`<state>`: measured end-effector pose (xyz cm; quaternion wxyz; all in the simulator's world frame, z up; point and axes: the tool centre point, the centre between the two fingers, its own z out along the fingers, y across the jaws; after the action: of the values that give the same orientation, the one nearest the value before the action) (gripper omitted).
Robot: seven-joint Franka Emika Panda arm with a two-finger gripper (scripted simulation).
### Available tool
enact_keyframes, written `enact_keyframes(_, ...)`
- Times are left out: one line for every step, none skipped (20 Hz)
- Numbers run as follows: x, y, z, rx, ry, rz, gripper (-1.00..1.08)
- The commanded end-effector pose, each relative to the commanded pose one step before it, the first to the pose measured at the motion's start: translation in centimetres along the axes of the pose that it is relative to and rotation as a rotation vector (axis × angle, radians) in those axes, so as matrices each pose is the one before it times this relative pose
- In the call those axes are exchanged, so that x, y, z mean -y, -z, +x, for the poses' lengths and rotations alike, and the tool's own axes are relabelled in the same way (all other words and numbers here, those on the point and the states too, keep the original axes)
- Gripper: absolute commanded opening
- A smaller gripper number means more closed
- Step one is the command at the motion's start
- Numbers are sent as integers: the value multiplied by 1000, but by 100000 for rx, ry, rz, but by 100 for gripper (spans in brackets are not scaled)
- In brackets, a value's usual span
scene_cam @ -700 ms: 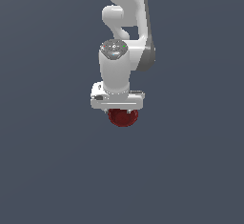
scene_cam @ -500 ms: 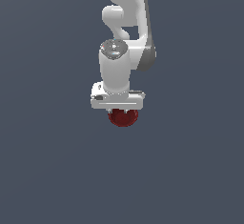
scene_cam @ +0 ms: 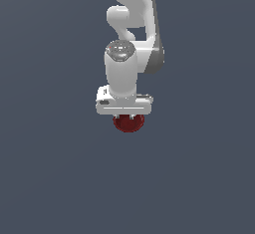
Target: Pick up the object and move it to a goal position.
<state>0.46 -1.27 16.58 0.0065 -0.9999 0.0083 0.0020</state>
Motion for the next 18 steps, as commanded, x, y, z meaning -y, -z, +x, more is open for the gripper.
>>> enact_keyframes(335, -290, -80, 1254, -294, -432, 28)
enact_keyframes(179, -166, -44, 746, -225, -291, 28)
enact_keyframes(206, -188, -52, 852, -260, -348, 28)
enact_keyframes(232, -214, -60, 968, -300, -417, 28)
enact_keyframes(258, -238, -68, 1078, -340, -490, 28)
enact_keyframes(285, -262, -78, 1189, -383, -573, 28)
enact_keyframes(311, -285, -87, 1297, -428, -665, 28)
enact_keyframes(336, -307, -97, 1401, -474, -767, 28)
enact_keyframes(361, -329, -107, 1500, -524, -880, 28)
enact_keyframes(384, -350, -118, 1594, -576, -1004, 28)
enact_keyframes(406, -369, -129, 1679, -631, -1139, 28)
enact_keyframes(427, -387, -140, 1758, -689, -1287, 28)
enact_keyframes(447, -401, -153, 1823, -751, -1446, 28)
enact_keyframes(466, -415, -165, 1880, -818, -1618, 28)
enact_keyframes(484, -427, -178, 1925, -890, -1803, 28)
enact_keyframes(489, -425, -187, 1911, -946, -1954, 28)
enact_keyframes(479, -411, -191, 1836, -977, -2050, 28)
enact_keyframes(470, -396, -195, 1757, -1009, -2142, 28)
